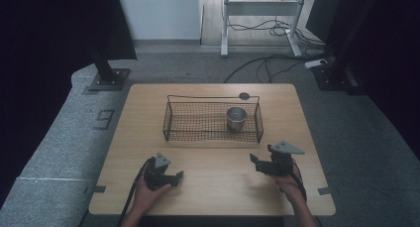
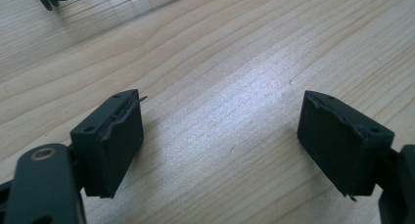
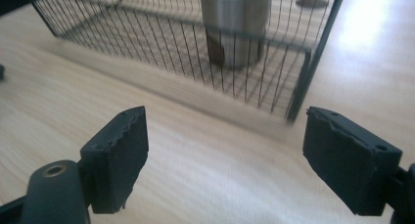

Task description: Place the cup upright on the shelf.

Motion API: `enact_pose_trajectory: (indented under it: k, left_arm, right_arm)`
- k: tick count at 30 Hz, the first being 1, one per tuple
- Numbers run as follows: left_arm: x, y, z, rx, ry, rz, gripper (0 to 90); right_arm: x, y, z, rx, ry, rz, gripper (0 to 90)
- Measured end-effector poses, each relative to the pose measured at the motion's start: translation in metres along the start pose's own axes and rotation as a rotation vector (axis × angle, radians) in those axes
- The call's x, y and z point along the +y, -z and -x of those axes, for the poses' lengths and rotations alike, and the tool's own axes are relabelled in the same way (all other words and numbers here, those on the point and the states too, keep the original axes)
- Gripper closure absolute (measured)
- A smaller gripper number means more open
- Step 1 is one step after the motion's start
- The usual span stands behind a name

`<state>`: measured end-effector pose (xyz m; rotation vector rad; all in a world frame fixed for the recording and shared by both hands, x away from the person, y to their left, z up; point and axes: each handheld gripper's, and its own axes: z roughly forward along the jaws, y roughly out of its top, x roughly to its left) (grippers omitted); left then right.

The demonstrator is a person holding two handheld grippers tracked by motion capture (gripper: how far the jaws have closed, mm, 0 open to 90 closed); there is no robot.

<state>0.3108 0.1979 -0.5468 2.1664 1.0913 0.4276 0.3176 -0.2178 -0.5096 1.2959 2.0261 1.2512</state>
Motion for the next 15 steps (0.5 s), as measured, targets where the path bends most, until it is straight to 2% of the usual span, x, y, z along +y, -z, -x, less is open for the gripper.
enact_pose_trajectory:
  k: [4, 9, 15]
  left_arm:
    - [0.000, 0.000, 0.000, 0.000, 0.000, -0.001, 17.2]
    - [0.000, 0.000, 0.000, 0.000, 0.000, -0.001, 17.2]
    - [0.000, 0.000, 0.000, 0.000, 0.000, -0.001, 17.2]
  right_arm:
    - [-0.012, -0.003, 0.003, 0.011, -0.023, -0.008, 17.2]
    - [-0.011, -0.004, 0.005, 0.009, -0.031, 0.000, 17.5]
    - [-0.017, -0.008, 0.004, 0.007, -0.025, -0.021, 17.5]
